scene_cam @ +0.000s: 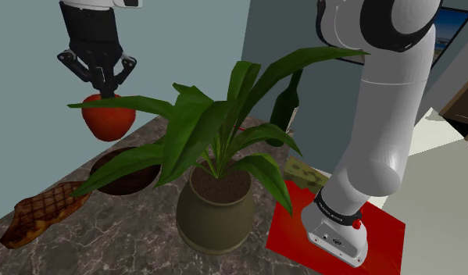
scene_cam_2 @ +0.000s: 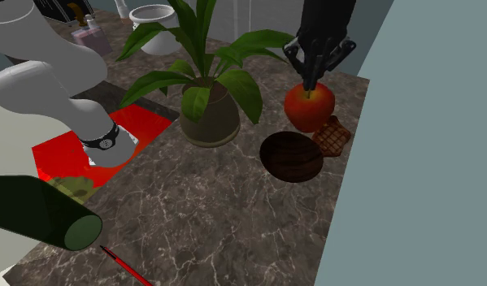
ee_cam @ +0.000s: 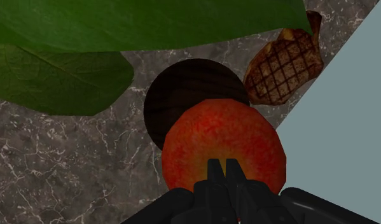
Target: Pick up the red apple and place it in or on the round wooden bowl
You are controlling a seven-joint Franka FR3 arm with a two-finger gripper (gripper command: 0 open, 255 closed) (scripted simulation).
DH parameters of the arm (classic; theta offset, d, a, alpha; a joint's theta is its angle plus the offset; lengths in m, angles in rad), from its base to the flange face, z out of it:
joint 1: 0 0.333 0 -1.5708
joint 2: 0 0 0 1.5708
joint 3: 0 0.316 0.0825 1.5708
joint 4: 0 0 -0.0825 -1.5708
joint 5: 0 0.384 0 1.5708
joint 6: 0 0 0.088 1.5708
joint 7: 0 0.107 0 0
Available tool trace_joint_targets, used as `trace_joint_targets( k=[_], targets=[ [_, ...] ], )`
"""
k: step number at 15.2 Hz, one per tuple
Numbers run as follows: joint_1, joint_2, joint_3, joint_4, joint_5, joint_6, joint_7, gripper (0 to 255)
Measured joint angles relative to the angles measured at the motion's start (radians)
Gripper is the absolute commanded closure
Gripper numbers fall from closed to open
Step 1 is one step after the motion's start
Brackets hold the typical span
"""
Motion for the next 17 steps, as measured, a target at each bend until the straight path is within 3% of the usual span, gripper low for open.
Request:
trace_joint_targets(
  k=[17],
  targets=[
    [-0.024,0.005,-0.011,-0.228,-0.011,0.229,0.017,255]
  ],
)
